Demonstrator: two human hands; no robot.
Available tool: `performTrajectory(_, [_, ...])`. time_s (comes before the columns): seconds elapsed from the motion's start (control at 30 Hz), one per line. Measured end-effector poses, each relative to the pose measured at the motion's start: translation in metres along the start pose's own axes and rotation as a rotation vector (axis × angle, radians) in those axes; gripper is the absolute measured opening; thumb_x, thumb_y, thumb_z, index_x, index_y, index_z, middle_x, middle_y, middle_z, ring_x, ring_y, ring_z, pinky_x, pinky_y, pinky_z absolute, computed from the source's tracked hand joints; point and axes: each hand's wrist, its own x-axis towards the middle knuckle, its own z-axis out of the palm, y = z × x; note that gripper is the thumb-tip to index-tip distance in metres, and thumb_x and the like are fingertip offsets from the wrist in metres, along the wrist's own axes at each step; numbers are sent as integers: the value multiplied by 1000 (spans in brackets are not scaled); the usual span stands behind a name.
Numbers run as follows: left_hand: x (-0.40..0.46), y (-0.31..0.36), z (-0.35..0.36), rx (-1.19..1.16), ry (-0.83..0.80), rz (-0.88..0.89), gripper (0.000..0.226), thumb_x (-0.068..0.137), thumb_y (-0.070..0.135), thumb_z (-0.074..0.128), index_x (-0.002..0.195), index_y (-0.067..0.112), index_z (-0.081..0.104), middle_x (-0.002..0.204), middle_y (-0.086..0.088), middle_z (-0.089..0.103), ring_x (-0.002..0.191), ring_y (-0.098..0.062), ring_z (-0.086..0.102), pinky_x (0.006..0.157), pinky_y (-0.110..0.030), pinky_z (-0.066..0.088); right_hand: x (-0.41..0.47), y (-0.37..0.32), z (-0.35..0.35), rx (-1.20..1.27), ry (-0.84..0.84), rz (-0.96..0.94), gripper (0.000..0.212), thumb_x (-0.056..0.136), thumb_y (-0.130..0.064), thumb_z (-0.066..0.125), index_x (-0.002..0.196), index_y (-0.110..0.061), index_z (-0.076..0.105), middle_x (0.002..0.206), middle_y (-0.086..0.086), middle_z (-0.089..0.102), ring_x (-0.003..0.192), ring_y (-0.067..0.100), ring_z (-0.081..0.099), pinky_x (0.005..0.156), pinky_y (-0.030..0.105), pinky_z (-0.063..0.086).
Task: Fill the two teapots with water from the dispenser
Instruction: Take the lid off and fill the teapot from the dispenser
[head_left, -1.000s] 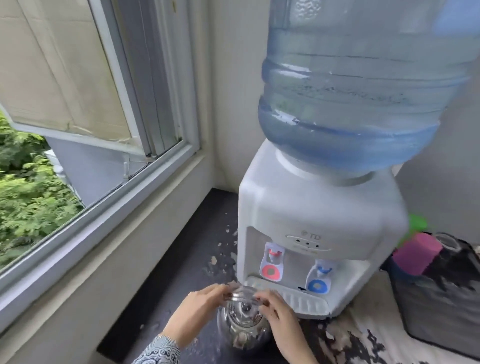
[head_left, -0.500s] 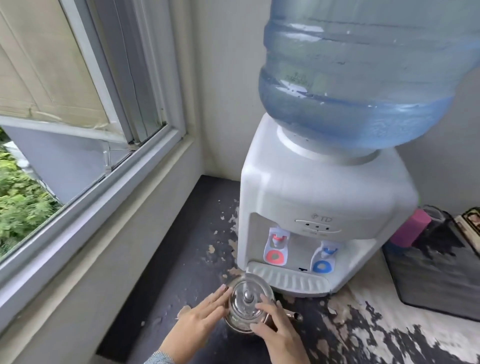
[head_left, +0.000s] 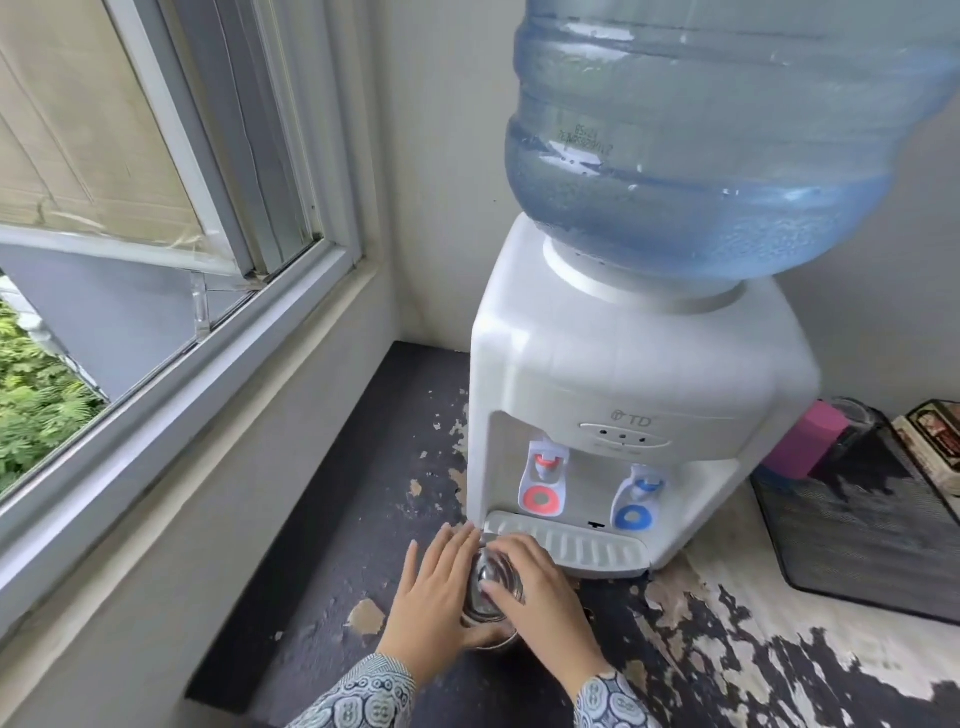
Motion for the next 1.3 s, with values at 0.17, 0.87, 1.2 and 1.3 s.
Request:
performTrajectory(0.17, [1, 3, 4, -51, 9, -44, 85, 70, 82, 24, 127, 25, 50, 128, 14, 57, 112, -7, 58, 80, -39, 56, 4, -3, 2, 16, -95, 41, 38, 79, -32, 66, 115, -29, 52, 129, -23, 42, 120, -1, 42, 90, 12, 33])
performTrajectory(0.87, [8, 10, -2, -99, 20, 93, 79, 71, 66, 29, 116, 6, 50, 122, -1, 40, 112, -11, 40, 97, -27, 34, 2, -18, -1, -45, -73, 107, 33, 94, -29, 45, 127, -31, 45, 143, -9, 41, 135, 11, 32, 99, 31, 38])
performTrajectory(1.2, [5, 9, -7, -474, 48, 9, 105, 56, 77, 48, 137, 14, 28, 132, 13, 25, 123, 5, 18, 109, -16, 11, 13, -10, -20, 235, -200, 168, 13, 93, -27, 48, 101, -35, 53, 100, -8, 63, 91, 7, 59, 78, 22, 44])
performTrajectory(1.3, [7, 6, -7, -481, 42, 30, 103, 56, 78, 49, 137, 17, 30, 137, 12, 28, 129, -2, 24, 111, -19, 13, 10, 0, -31, 369, -128, 180, 20, 93, -28, 49, 90, -47, 51, 98, -17, 65, 88, -9, 59, 70, 6, 42])
